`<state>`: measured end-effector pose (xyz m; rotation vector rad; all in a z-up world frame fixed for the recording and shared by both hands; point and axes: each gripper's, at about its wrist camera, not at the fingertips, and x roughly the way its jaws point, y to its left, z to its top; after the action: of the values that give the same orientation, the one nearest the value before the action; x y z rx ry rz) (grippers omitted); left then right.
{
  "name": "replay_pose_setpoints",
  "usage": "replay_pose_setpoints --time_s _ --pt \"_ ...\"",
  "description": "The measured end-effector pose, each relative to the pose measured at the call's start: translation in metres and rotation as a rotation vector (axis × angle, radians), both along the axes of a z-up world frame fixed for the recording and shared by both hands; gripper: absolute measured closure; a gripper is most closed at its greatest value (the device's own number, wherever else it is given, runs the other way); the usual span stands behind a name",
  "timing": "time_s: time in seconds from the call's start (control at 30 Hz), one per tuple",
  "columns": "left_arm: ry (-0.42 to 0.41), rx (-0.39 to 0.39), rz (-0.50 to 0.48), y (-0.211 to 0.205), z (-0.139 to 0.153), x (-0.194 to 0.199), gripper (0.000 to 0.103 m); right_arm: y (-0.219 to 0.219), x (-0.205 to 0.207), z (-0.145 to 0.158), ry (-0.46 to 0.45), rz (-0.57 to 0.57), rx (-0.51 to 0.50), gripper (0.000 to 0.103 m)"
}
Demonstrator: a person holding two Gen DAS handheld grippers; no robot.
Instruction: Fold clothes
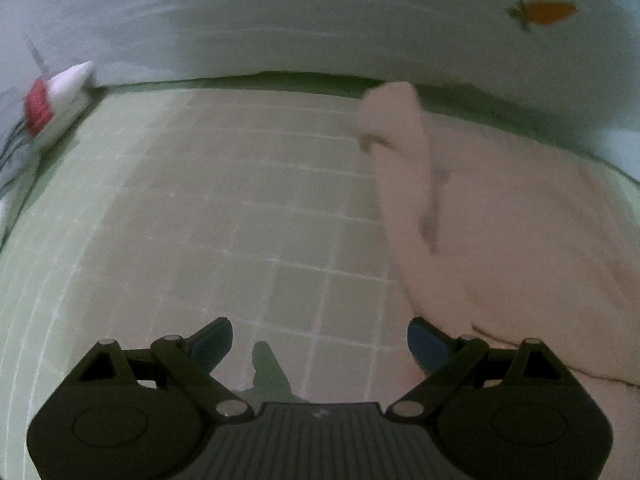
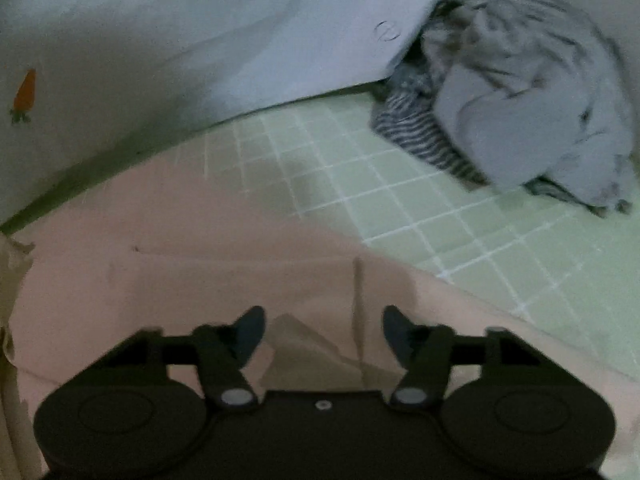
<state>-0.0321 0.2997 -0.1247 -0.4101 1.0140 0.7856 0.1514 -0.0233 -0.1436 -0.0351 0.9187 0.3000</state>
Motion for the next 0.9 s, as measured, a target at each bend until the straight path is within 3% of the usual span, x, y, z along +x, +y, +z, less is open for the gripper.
replay_pose_setpoints --time_s 0.1,0.17,0.2,0.23,0.33,0.5,0.57,0.67,0.7,0.73,0.8,0.9 --pt "0.034 -0.007 -0.004 0.0 -0.009 0.011 0.009 0.007 0.001 -0.003 -0.015 0.037 -0.027 0.045" --pt "0.054 -0.008 -0.016 0.0 -0.014 0.014 0.009 0.01 0.003 -0.001 -0.02 0.06 -0.035 0.075" --pt "0.063 -0.004 -0.024 0.0 -0.016 0.015 0.008 0.011 0.007 0.003 -0.024 0.064 -0.033 0.097" --pt "0.066 0.001 -0.027 0.0 -0.018 0.014 0.007 0.012 0.01 0.006 -0.028 0.069 -0.031 0.1" --pt "0.066 0.006 -0.027 0.002 -0.02 0.012 0.003 0.006 0.02 0.033 -0.119 0.051 0.029 0.1" --pt "0.05 0.004 -0.027 0.002 -0.022 0.01 0.001 -0.008 0.034 0.094 -0.397 -0.1 0.044 0.1" --pt "0.046 -0.009 -0.02 0.002 -0.021 0.011 0.001 -0.01 0.05 0.093 -0.387 -0.121 0.009 0.1" --pt "0.035 -0.036 -0.008 0.01 -0.016 0.012 0.001 -0.009 0.069 0.065 -0.25 -0.119 -0.062 0.098" --pt "0.016 -0.033 -0.002 0.012 -0.011 0.01 0.001 -0.01 0.07 0.059 -0.216 -0.126 -0.056 0.093" --pt "-0.004 -0.032 0.004 0.015 -0.006 0.009 0.001 -0.011 0.07 0.054 -0.193 -0.137 -0.053 0.078" --pt "-0.059 -0.052 0.015 0.026 0.004 0.011 0.001 -0.016 0.067 0.048 -0.174 -0.172 -0.049 0.063" --pt "-0.14 -0.101 0.026 0.047 0.01 0.023 0.004 -0.023 0.068 0.034 -0.118 -0.206 -0.004 0.056"
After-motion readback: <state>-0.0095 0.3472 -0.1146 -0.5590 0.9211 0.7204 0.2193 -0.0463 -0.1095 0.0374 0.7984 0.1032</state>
